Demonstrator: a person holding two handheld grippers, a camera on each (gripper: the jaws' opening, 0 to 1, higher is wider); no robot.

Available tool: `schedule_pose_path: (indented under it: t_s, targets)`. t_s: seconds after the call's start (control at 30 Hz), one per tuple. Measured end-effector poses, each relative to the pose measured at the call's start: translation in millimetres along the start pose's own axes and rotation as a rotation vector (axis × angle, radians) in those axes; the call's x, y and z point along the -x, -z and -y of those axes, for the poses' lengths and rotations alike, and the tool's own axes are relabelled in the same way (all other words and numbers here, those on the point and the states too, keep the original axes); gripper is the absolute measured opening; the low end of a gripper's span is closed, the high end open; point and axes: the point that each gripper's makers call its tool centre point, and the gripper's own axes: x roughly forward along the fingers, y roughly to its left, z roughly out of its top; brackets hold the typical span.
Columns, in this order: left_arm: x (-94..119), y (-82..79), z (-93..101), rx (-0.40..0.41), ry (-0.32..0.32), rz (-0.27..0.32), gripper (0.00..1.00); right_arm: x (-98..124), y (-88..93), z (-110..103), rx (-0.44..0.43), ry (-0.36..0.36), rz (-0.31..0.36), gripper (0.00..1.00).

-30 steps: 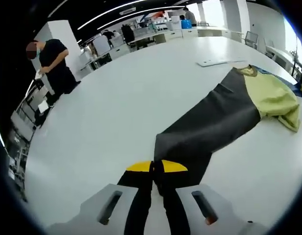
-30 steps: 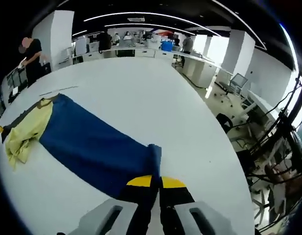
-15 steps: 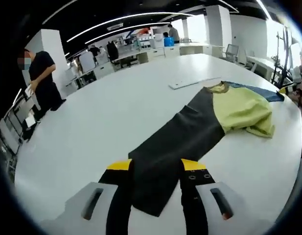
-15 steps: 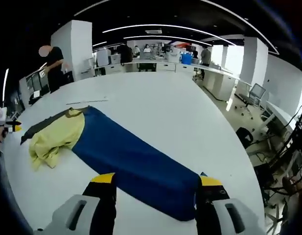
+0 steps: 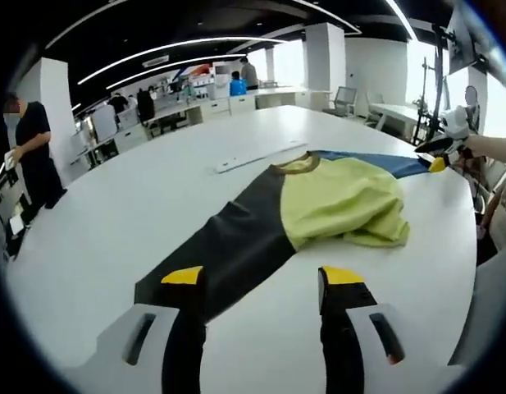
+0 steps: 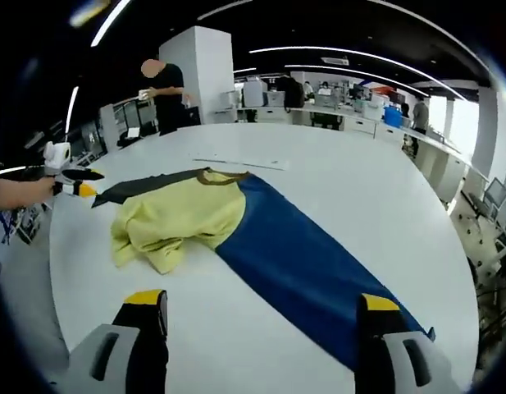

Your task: Fold the garment on the visible template until the final outline fits inside the template.

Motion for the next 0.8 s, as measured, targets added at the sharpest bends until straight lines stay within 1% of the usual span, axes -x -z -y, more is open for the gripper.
schedule_pose_path:
  t_s: [0.03, 0.1, 0.2, 0.3, 0.33, 0.4, 0.43, 0.47, 0.53, 0.63, 0.7, 0.73, 0.8]
  targets:
    - [-2, -1.2, 4.8, 0.003, 0.013, 0.005, 0.52, -3, -0.2, -4, 0.002, -0.014, -0.003, 0.96]
    - [-9, -2.0, 16.6, 0.002, 0.059, 0.012, 0.53, -11, -1.7, -15, 0.017, -0.043, -0.008, 0.96]
    - [-18, -0.2, 33.7, -0.006, 0.104, 0.000, 0.53, -20, -4.3, -26, 0.041, -0.076, -0.011, 0.96]
    - [-24, 4.5, 43.1, -0.029, 0.129, -0.022, 0.50, -27, -3.8, -33, 0.052, -0.110, -0.025, 0.95]
    - [-27, 4.7, 47.1, -0.024, 0.136, -0.021, 0.49, -31, -3.1, -31, 0.066, -0.122, -0.030, 0.94]
    - [-32, 3.1, 55.8, -0.009, 0.161, -0.010, 0.47, -37, -3.3, -35, 0.081, -0.141, -0.037, 0.92]
    - [-34, 2.6, 57.8, -0.009, 0.163, -0.006, 0.46, -38, -3.7, -37, 0.083, -0.150, -0.038, 0.91]
    - [-38, 1.5, 62.4, -0.013, 0.174, 0.002, 0.45, -41, -4.3, -41, 0.084, -0.165, -0.038, 0.90]
    - [-42, 0.4, 70.5, -0.017, 0.200, 0.006, 0.38, -45, -5.8, -48, 0.094, -0.179, -0.039, 0.87]
    - [-47, -3.5, 75.6, -0.019, 0.211, 0.023, 0.30, -51, -8.5, -54, 0.106, -0.190, -0.037, 0.84]
    - [-53, -7.9, 79.8, 0.004, 0.223, 0.044, 0.24, -55, -11.4, -60, 0.103, -0.204, -0.026, 0.81]
    - [-57, -9.6, 82.6, 0.017, 0.228, 0.053, 0.23, -56, -12.2, -62, 0.102, -0.208, -0.023, 0.80]
    - [-62, -9.0, 85.8, 0.015, 0.227, 0.049, 0.23, -61, -12.5, -67, 0.103, -0.217, -0.025, 0.76]
